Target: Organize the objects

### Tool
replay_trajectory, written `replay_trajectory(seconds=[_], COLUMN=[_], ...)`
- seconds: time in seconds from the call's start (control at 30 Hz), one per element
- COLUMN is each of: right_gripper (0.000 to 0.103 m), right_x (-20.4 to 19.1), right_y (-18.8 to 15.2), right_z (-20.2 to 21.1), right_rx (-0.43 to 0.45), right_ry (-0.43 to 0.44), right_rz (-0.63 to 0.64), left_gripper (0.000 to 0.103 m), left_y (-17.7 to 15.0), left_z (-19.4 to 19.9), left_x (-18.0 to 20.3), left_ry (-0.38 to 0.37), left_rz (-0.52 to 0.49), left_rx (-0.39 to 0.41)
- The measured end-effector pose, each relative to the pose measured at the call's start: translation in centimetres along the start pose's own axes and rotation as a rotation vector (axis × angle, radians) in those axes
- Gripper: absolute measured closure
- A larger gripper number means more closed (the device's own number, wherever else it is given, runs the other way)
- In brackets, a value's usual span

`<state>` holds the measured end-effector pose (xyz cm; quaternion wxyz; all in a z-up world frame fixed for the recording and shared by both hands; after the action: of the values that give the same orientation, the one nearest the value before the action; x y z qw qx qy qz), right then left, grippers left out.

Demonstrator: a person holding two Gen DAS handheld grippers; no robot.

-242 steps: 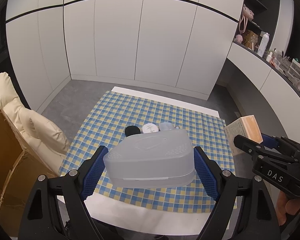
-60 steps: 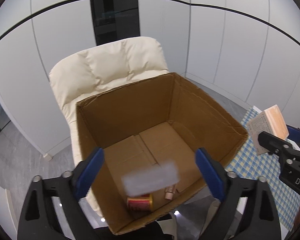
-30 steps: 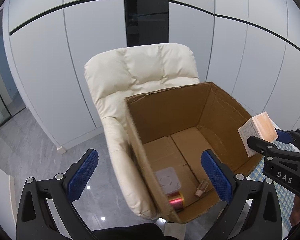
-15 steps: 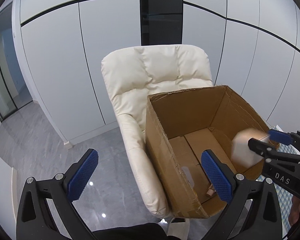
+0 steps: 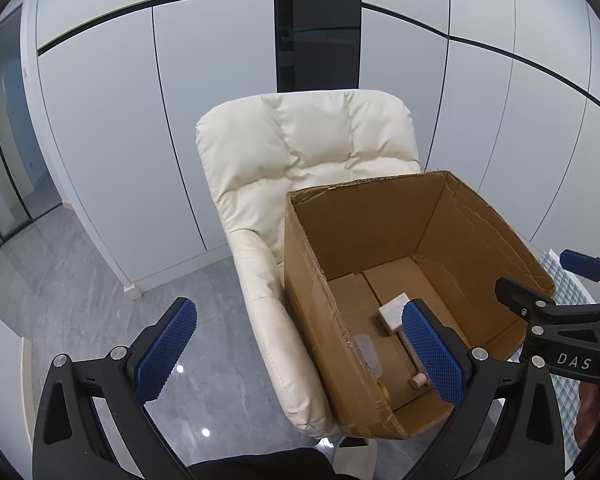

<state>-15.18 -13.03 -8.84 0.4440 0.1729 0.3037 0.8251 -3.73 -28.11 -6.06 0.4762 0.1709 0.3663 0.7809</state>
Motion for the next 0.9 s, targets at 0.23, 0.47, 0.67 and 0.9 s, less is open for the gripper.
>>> replay_trajectory(seconds=[0.23,0.47,0.67,0.9], right_gripper=[0.0,0.0,0.0,0.0], right_x=[1.1,2.9,3.8,5.1], right_y=[-0.3,-0.6,-1.0,-1.4], right_z=[0.6,1.2,1.7,1.9], right_rx=[0.012,0.023,0.025,0.025], right_ry=[-0.029,-0.03,-0.031,-0.05], right_rz=[0.004,-0.038,-0.046,-0.064], left_gripper=[0.0,0.0,0.0,0.0], left_y=[0.1,0.2,0.3,0.4], left_z=[0.0,0.0,0.1,0.1], left_x=[1.5,2.9,4.1,5.2], left_ry=[-0.021,-0.038,-0.05,-0.06], left_rz=[-0.014,-0.034,-0.048,-0.06], left_rx=[0.0,0.001,0.003,0.004])
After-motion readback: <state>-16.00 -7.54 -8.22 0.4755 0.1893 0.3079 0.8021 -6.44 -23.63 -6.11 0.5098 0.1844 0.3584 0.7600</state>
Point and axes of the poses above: each gripper's, at about its wrist camera, not at the fingertips, and z roughly against the way its jaws point, x to its right, y to its top, the point moved 6 cm from there along -z, roughly the way its jaws point, and after that the axes turned 6 degrees about y, right-handed, at the moved point
